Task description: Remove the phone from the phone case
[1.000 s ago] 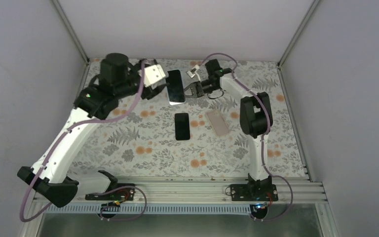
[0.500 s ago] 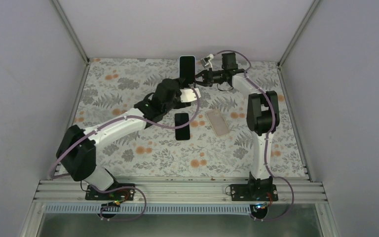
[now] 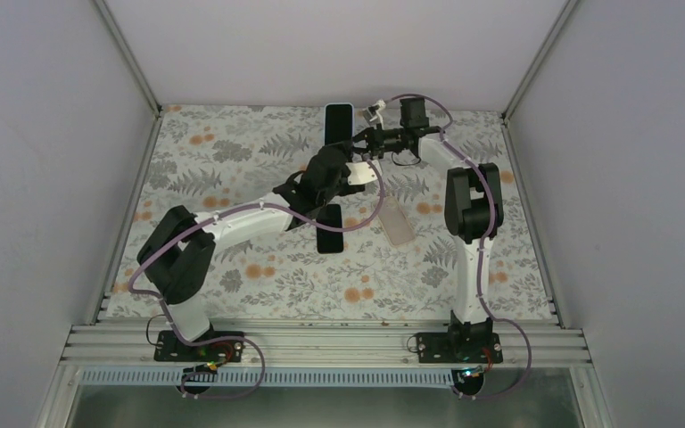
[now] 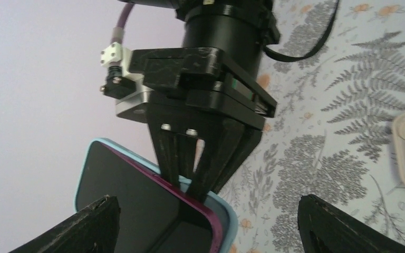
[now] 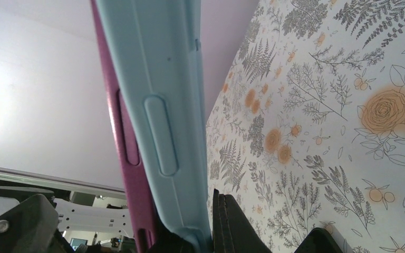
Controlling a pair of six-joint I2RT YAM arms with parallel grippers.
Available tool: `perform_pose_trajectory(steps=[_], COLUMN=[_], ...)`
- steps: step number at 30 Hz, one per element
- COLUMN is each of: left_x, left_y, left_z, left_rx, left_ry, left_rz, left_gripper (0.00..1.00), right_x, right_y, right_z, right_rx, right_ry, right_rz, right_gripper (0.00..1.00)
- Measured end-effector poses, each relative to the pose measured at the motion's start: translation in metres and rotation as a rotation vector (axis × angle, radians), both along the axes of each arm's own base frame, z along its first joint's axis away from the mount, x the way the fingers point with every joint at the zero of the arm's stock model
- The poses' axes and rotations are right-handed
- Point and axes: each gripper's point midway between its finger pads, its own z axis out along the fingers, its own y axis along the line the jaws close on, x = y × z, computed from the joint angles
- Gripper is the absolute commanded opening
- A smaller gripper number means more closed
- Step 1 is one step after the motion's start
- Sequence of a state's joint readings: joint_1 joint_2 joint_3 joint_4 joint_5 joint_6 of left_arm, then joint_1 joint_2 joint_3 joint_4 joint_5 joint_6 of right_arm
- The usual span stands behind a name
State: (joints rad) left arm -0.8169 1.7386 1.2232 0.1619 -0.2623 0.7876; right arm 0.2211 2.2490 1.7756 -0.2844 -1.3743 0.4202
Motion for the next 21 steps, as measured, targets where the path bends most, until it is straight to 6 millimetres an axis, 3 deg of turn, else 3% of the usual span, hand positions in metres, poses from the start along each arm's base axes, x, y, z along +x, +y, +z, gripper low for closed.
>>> perform_pose_trajectory(steps=[11,21], left_x=[0.013,0.022], left_y=[0.008,0.014], left_z=[0.02,-0.004], left_rx=[-0.043,0.034], left_ry=[-0.088,-0.081], left_rz=[0.075,0.118], left_gripper=[0.77,0.75], right_x=[0.0,-0.001], right_y=[0.0,0.0], right_z=[-0.002,-0.005], right_rx=[0.001,0.002], right_ry=[0.008,0.023], right_rz=[-0.002,-0.005], right_gripper=[0.03,0.04])
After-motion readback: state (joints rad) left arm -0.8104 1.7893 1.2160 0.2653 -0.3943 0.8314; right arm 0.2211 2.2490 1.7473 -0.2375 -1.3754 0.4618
